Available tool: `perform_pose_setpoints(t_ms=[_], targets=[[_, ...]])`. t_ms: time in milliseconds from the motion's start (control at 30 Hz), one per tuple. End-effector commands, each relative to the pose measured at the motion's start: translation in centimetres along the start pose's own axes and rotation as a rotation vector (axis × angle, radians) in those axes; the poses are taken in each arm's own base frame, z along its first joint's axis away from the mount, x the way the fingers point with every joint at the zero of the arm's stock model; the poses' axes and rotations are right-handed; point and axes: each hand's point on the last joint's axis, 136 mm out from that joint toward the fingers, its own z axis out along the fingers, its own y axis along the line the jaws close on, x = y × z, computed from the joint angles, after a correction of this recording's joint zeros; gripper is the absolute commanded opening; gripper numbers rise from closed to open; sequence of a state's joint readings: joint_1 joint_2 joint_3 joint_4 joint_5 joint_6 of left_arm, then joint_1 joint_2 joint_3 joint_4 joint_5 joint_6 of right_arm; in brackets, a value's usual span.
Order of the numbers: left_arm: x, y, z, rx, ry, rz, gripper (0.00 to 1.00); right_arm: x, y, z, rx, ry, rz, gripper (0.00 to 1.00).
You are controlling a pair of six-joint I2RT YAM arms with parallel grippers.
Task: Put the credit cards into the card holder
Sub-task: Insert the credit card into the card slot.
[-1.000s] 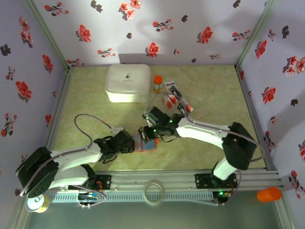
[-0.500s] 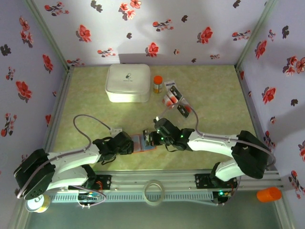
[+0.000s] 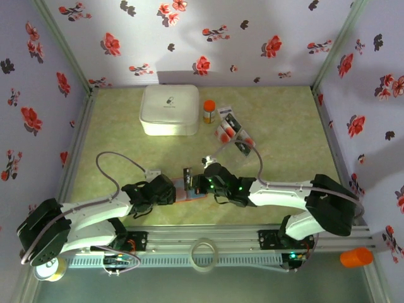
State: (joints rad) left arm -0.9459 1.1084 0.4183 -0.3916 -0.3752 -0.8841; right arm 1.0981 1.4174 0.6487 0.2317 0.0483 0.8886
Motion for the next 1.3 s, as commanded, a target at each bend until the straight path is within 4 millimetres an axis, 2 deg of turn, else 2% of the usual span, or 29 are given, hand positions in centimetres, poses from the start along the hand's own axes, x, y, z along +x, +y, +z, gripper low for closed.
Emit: perform_pose_setpoints(t_ms=[0,1000,1267], targets=[[0.1,0.7,-0.2,-0.034,-0.008,0.005,1.00,0.3,-0.9,0.7,0.018,-0.029,0.022,0.00],[0.5,0.7,0.3,-0.047,0.009,0.020,1.00,3.2,-3.8,2.6,0.018,0.001,0.084,0.00],[0.6,0.6,0.4,-0.048,0.013,0.022,1.00,4.2,-3.9,3.2,-0.005,0.040,0.102,0.00]])
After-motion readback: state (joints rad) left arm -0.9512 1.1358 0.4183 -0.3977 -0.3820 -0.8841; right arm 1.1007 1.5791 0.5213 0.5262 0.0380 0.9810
